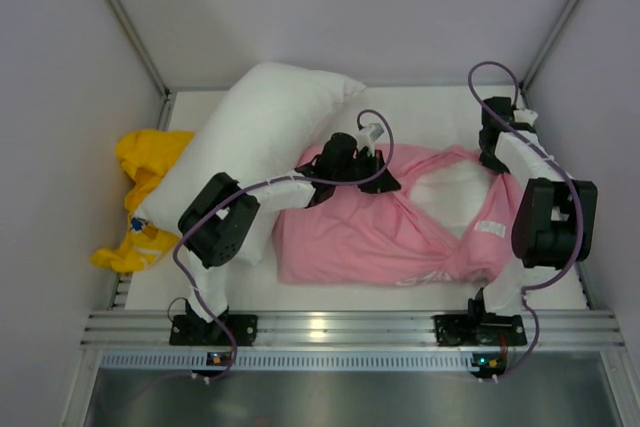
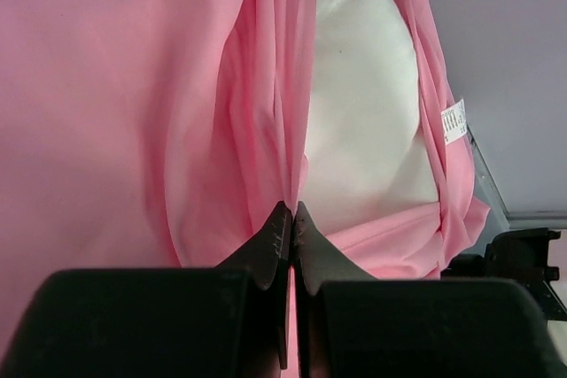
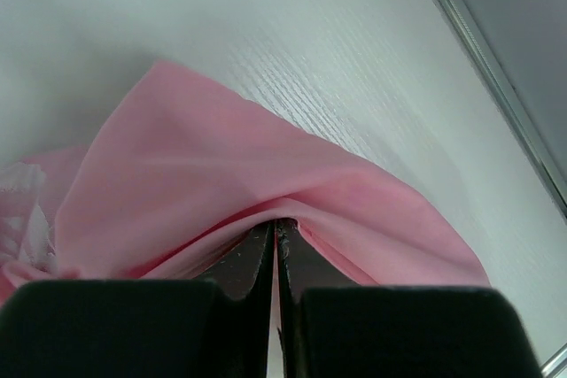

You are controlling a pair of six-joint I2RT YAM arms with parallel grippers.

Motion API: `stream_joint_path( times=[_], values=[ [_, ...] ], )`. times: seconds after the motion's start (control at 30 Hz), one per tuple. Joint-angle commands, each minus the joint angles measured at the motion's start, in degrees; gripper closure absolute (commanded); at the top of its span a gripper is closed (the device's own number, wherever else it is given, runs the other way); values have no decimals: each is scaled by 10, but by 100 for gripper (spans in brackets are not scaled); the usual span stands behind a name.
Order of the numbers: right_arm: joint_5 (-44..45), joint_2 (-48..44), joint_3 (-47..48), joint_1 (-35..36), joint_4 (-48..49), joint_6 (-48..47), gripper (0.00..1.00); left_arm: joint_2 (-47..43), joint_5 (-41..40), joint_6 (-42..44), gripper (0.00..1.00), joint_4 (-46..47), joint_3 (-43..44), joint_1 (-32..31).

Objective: Remove the pillowcase from the pillow

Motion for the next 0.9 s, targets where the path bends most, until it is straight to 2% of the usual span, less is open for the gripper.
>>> stream_joint_path(
  times=[0.0, 0.03, 0.07, 0.1, 0.13, 0.17, 0.2, 0.3, 0.4, 0.5, 0.67, 0.87],
  values=[
    [19, 10, 17, 3, 13, -7, 100, -23, 25, 3, 100, 14, 9, 2],
    [15, 10, 13, 5, 13, -7, 100, -16, 28, 7, 100, 10, 16, 0],
    [6, 5, 8, 6, 13, -8, 99, -12, 31, 28, 96, -3, 44, -8],
    [2, 1, -3, 6, 12, -6, 97, -7, 27, 45, 88, -24, 65, -15],
    [-6, -5, -10, 6, 12, -5, 94, 7, 19, 66, 77, -85, 90, -23],
    [-28, -23, -17, 7, 13, -4, 89, 12, 10, 103, 65, -111, 112, -39],
    [-43, -35, -31, 9, 19, -7, 76, 15, -9, 119, 48, -127, 141, -48],
    [-101, -90, -54, 10, 24, -9, 60, 14, -21, 162, 30, -143, 172, -66],
    [-153, -143, -60, 10, 16, -4, 52, 18, -19, 180, 24, -146, 197, -67],
    [-139, -164, -34, 8, -37, 0, 47, 46, -4, 179, 21, -149, 242, -72],
    [-131, -186, -38, 3, -55, -11, 45, 86, 3, 168, 21, -170, 308, -85],
    [-115, -167, -54, -6, -60, -21, 45, 119, 12, 156, 22, -184, 343, -95]
  ],
)
